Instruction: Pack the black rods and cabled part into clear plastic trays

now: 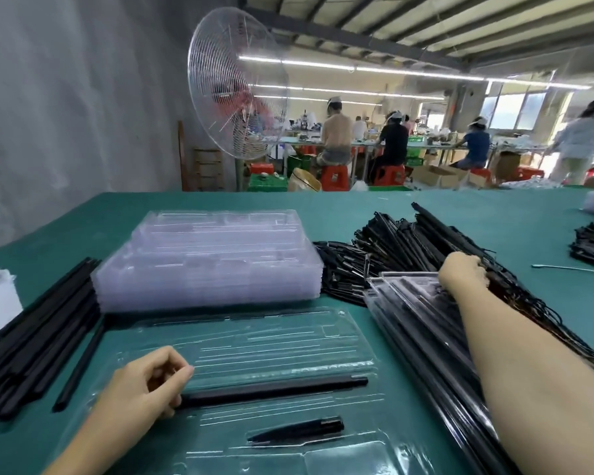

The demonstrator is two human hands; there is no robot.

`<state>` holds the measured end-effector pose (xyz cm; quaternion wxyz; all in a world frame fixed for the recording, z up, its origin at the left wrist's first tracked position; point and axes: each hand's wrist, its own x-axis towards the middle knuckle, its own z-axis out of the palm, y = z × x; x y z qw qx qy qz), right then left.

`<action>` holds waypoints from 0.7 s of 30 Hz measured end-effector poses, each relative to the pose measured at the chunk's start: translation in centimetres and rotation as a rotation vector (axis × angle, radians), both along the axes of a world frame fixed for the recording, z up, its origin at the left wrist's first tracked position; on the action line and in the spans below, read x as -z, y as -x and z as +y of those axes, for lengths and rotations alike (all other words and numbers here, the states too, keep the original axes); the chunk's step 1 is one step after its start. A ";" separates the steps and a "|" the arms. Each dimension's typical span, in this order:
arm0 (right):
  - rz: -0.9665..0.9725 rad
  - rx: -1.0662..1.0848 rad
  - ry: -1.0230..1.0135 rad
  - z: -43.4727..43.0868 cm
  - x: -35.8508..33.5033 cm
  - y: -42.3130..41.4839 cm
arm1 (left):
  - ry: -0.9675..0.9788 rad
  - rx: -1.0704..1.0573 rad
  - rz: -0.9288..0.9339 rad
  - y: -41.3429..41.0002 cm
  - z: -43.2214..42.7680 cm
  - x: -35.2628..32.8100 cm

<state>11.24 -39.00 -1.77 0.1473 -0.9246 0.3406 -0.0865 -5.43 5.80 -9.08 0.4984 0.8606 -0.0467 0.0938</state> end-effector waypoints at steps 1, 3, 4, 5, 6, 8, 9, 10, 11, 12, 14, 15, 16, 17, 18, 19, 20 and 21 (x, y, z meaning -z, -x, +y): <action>-0.032 0.016 -0.011 -0.1 0.0 -0.5 | -0.006 -0.001 -0.002 -0.1 0.1 0.0; -0.048 0.012 -0.043 -0.4 -0.1 -1.2 | -0.017 -0.003 0.002 -0.1 0.2 -0.1; -0.038 0.003 -0.055 -0.5 -0.1 -1.6 | -0.024 -0.004 0.004 -0.2 0.2 -0.1; -0.037 0.005 -0.061 -0.6 -0.1 -1.8 | -0.033 -0.004 0.006 -0.2 0.3 -0.1; -0.043 0.023 -0.060 -0.6 -0.1 -2.0 | -0.042 -0.004 0.010 -0.2 0.3 -0.1; -0.068 0.078 -0.016 -0.7 0.0 -2.1 | -0.053 -0.006 0.024 -0.2 0.3 0.0; -0.087 0.095 0.001 -0.9 0.0 -2.1 | -0.059 -0.006 0.029 -0.2 0.3 0.0; -0.107 0.105 -0.001 -1.1 0.0 -2.3 | -0.067 -0.005 0.032 -0.3 0.3 0.0; -0.128 0.111 -0.021 -1.3 0.0 -2.5 | -0.075 -0.006 0.034 -0.3 0.3 0.0; -0.155 0.113 -0.047 -1.4 -0.2 -2.6 | -0.081 -0.007 0.035 -0.3 0.3 -0.1; -0.222 0.127 -0.103 -1.6 -0.7 -3.0 | -0.092 -0.006 0.034 -0.3 0.2 -0.1; -0.256 0.131 -0.125 -1.6 -1.0 -3.1 | -0.095 -0.007 0.031 -0.3 0.2 -0.2; -0.289 0.133 -0.143 -1.6 -1.2 -3.1 | -0.096 -0.006 0.027 -0.3 0.2 -0.2; -0.328 0.132 -0.159 -1.5 -1.5 -3.1 | -0.100 -0.003 0.022 -0.3 0.2 -0.3; -0.371 0.129 -0.177 -1.4 -1.9 -3.1 | -0.108 0.000 0.021 -0.2 0.1 -0.3; -0.415 0.126 -0.201 -1.3 -2.2 -3.0 | -0.113 0.001 0.018 -0.2 0.0 -0.3; -0.463 0.124 -0.227 -1.1 -2.6 -2.9 | -0.116 0.002 0.018 -0.1 -0.1 -0.4; -0.505 0.119 -0.240 -1.0 -3.0 -2.7 | -0.115 0.003 0.015 0.0 -0.1 -0.3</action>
